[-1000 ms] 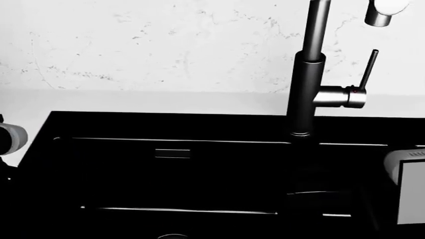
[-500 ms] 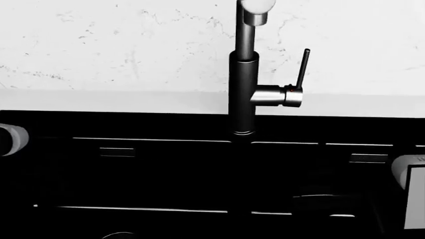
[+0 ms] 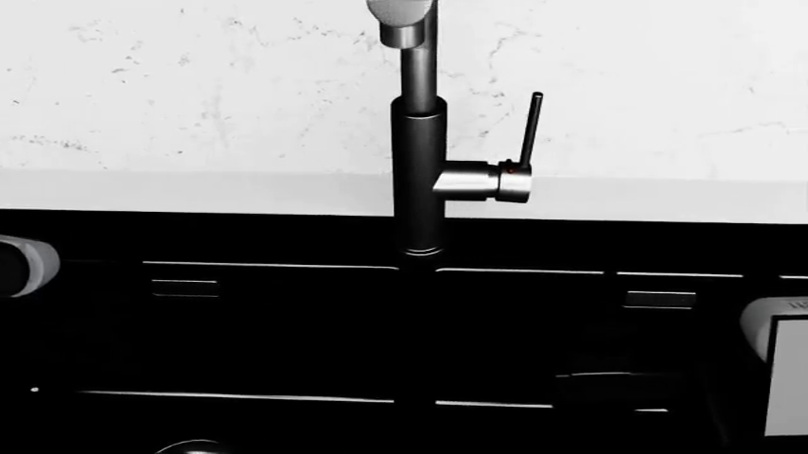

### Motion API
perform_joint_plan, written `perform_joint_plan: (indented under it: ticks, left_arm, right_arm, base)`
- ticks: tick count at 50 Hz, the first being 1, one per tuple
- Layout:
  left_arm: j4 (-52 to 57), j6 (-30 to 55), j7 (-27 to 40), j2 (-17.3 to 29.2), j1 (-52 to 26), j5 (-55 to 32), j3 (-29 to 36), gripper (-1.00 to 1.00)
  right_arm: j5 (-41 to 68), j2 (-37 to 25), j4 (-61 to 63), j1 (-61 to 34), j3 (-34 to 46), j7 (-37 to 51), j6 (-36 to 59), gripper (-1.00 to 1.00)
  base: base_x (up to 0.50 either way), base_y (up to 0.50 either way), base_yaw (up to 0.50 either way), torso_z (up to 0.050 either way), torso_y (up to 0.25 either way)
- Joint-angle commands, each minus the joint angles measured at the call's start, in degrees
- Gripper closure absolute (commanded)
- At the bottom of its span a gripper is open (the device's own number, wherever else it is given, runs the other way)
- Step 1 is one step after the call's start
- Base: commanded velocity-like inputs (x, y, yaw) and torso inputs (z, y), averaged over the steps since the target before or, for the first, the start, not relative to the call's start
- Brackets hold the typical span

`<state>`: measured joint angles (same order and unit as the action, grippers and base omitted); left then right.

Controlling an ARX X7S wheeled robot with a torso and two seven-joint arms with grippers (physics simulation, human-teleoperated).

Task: Pick the pan and sponge and place them into the sink. Then turn on the water.

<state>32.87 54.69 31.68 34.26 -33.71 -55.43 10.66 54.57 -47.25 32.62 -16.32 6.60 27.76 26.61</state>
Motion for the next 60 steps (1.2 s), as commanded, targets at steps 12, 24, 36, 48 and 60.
perform_joint_plan:
  ticks: [12, 24, 36, 48, 60]
  left_arm:
    - [-0.85, -1.34, -0.3, -0.02, 0.65, 0.6, 0.13, -1.0]
    - [-1.62, -3.26, -1.54, 0.56, 1.78, 1.43, -0.32, -1.0]
    - [-2.45, -4.34, -1.7, -0.07, 2.16, 2.18, 0.11, -1.0]
    - [-2.67, -4.17, -1.07, 0.06, 2.65, 1.07, -0.79, -1.0]
    - [-2.5, -3.81, -0.87, 0.75, 2.28, 0.25, -1.39, -1.0]
  right_arm:
    - [1.78, 4.61, -6.81, -12.38, 5.44, -2.09, 5.21, -1.0]
    - [-2.05, 10.94, -20.61, -24.1, 11.69, -8.25, 6.93, -1.0]
    - [-6.44, 17.13, -34.56, -32.81, 16.42, -15.6, 5.04, -1.0]
    - [-13.36, 23.05, -52.6, -40.7, 20.56, -22.76, -0.58, -1.0]
    - [-17.82, 28.78, -71.48, -48.42, 22.78, -28.87, -6.23, -1.0]
  base:
    - [0.0, 0.0, 0.0, 0.0, 0.0]
    - [0.0, 0.0, 0.0, 0.0, 0.0]
    - [0.0, 0.0, 0.0, 0.0, 0.0]
    - [0.0, 0.0, 0.0, 0.0, 0.0]
    - [0.0, 0.0, 0.0, 0.0, 0.0]
